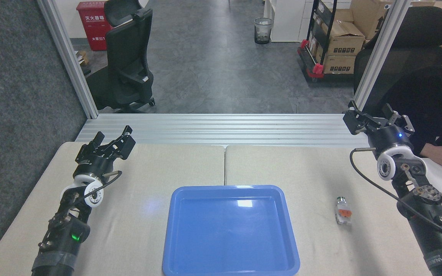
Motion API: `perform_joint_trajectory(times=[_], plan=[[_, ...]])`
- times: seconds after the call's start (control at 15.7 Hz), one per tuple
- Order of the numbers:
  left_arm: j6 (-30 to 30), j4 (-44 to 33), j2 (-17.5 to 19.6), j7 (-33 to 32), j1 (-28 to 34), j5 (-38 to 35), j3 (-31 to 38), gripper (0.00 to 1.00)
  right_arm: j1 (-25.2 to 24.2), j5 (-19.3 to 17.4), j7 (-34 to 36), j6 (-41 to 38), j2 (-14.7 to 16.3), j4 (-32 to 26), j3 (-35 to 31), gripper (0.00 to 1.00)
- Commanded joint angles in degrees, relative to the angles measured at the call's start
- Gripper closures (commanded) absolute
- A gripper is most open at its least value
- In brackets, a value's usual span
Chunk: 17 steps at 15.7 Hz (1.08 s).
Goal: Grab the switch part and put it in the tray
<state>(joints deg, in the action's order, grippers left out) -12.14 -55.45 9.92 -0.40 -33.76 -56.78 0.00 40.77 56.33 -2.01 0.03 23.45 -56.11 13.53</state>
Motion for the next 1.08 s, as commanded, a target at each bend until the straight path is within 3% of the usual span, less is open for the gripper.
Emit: perform_joint_trajectory(times=[0.0, 0.64, 0.89, 1.02], plan=[[0.0, 0.1, 0.0, 0.1, 0.0, -0.1, -1.4, 0.00, 3.5, 0.3, 0.2, 1.0, -0.4, 6.1, 3.1, 0.00], [-0.1, 0.0, -0.1, 0.1, 0.0, 0.0, -1.3, 0.00, 1.7, 0.5, 1.2, 0.6, 0.1, 5.3, 4.0, 0.00], [-0.1, 0.0, -0.1, 0.1, 0.0, 0.0, -1.3, 0.00, -3.2, 0.9, 1.2, 0.7, -0.2, -1.4, 4.0, 0.00], [-0.1, 0.0, -0.1, 0.1, 0.0, 0.0, -1.3, 0.00, -3.7, 0.9, 1.1, 0.8, -0.2, -2.0, 3.7, 0.00]])
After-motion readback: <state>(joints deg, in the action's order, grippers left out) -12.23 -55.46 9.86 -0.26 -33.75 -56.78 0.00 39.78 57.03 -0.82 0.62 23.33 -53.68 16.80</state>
